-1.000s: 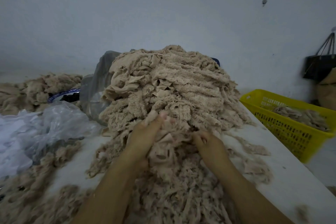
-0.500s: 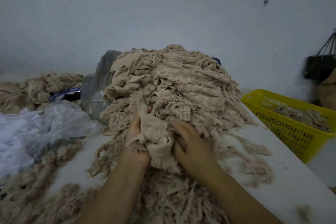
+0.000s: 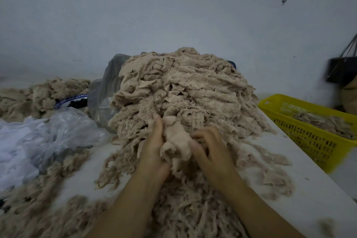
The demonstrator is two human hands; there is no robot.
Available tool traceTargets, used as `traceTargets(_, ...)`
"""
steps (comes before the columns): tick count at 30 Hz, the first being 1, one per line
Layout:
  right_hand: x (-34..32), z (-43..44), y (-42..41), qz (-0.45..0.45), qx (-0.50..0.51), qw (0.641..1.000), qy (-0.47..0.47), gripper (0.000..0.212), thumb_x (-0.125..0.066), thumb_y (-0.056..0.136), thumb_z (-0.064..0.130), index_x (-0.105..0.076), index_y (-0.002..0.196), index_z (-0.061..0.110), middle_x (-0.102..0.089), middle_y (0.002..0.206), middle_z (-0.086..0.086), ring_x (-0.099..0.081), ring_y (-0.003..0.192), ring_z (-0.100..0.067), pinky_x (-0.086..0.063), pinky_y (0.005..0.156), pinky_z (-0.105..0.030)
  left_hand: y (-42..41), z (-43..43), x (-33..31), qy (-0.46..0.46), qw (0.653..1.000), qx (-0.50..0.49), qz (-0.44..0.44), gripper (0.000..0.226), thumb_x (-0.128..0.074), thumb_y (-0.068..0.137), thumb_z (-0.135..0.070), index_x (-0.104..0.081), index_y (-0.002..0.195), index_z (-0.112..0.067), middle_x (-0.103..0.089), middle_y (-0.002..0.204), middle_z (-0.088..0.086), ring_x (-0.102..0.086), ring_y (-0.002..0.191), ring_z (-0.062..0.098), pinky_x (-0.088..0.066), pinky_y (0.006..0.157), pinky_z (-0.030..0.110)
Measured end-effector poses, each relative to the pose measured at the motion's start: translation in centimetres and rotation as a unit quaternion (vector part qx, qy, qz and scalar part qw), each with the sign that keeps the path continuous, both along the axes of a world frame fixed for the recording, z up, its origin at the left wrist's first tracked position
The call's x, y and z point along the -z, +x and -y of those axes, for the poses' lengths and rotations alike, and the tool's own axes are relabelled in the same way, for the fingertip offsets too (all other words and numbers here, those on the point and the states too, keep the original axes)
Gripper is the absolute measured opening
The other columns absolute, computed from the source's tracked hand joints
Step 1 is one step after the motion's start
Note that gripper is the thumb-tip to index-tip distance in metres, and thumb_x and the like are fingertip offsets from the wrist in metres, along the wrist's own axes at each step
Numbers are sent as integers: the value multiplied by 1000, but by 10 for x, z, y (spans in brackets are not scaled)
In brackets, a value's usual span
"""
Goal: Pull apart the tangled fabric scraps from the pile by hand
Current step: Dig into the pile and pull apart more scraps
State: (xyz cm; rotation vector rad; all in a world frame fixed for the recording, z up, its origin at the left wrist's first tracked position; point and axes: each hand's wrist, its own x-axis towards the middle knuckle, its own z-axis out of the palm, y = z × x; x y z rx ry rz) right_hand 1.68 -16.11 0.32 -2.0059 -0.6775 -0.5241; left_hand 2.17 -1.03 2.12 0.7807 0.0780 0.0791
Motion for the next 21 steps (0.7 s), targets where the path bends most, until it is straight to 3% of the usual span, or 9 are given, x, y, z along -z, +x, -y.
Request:
traceTargets(5,1,-15,-6,28,2,989,-143,53,-35,88,72,-47,104,23,-45,104,9,-50,81,-8,-48,65,-33,-4,11,2,101,994,-9,34,42,-67,83,-36,-67,113,-6,-75,91,14,-75,77,20,-58,60,26)
traceTargets(7,0,-15,-5,-12,-15,998,-55,40,-35,99,55,-55,99,21,-55,94,7,-55,78,-6,-50,67,-33,-7,15,-1,133,991,22,25,49,-67,84,-35,-63,125,-7,-76,99,16,-75,88,25,-59,71,32)
traceTargets(10,-1,-2,4,-99,48,990,87,24,-40,104,35,-56,91,24,-62,86,4,-56,72,-1,-44,60,-20,-8,17,3,245,967,69,22,29,-62,95,-32,-72,117,-16,-75,109,12,-72,102,25,-57,82,35)
traceTargets(12,-2,7,10,-164,70,975,134,24,-40,106,28,-59,119,24,-63,112,13,-55,90,9,-43,76,-9,-9,17,5,260,963,75,13,25,-59,98,-29,-74,114,-17,-75,110,10,-72,103,24,-57,85,36)
traceTargets(14,-3,12,17,-240,48,944,220,35,-41,106,25,-49,140,21,-53,135,8,-50,119,-1,-39,105,-21,-8,17,4,238,968,77,1,28,-58,100,-29,-71,120,-14,-74,114,10,-71,108,25,-55,93,41)
traceTargets(15,-4,13,18,-273,39,925,260,34,-42,106,25,-50,139,23,-53,139,5,-52,123,-9,-41,108,-31,-8,16,3,213,974,80,-6,30,-58,100,-28,-69,122,-12,-73,116,10,-70,109,25,-56,93,42)
traceTargets(17,-5,13,18,-319,36,899,299,29,-45,104,36,-53,131,33,-58,128,10,-59,110,-10,-49,99,-35,-6,15,2,164,983,76,-14,31,-56,100,-26,-67,125,-10,-72,118,12,-70,110,27,-58,91,42)
traceTargets(19,-3,11,16,-367,12,872,324,43,-51,95,56,-52,134,36,-60,113,19,-59,102,-7,-50,94,-34,-4,15,3,150,986,67,-13,32,-55,101,-24,-64,128,-9,-71,120,13,-68,112,28,-54,97,45)
traceTargets(21,1,11,15,-369,-31,881,296,60,-58,71,80,-59,118,43,-67,103,22,-65,99,-5,-52,86,-26,-3,17,5,157,986,64,-2,32,-53,102,-23,-64,128,-9,-71,120,14,-68,113,28,-52,99,44)
